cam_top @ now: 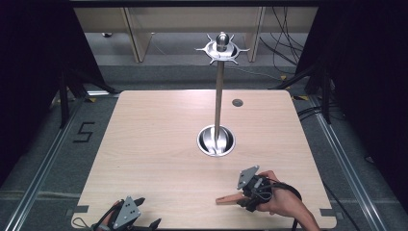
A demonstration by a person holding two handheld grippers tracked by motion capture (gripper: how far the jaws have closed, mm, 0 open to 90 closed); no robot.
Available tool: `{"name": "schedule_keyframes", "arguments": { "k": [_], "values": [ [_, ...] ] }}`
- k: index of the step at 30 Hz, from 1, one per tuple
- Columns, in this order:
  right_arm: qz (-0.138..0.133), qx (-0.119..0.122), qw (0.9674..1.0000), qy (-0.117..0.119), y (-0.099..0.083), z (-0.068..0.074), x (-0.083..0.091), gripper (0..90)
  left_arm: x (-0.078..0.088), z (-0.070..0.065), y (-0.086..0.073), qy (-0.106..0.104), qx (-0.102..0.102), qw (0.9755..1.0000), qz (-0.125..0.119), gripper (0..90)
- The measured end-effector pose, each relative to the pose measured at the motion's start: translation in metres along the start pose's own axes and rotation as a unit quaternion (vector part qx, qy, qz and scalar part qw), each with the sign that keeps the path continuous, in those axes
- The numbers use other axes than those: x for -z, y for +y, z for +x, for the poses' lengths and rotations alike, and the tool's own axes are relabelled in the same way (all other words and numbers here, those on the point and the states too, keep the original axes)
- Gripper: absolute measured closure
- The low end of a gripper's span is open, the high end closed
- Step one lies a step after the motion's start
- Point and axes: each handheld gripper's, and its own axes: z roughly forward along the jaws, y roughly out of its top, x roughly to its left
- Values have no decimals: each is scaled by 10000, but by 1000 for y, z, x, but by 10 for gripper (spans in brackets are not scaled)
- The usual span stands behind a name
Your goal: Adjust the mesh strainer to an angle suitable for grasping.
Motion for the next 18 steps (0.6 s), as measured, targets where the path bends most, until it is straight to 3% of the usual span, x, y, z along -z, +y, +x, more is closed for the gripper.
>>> {"name": "schedule_keyframes", "arguments": {
  "k": [11,18],
  "values": [
    [239,69,9992,318,2,-6,-8,461,0,0,0,0,38,10000,-3,162],
    [371,19,9986,364,2,-5,-10,503,0,0,0,-2,34,10000,-4,162]
  ]
}}
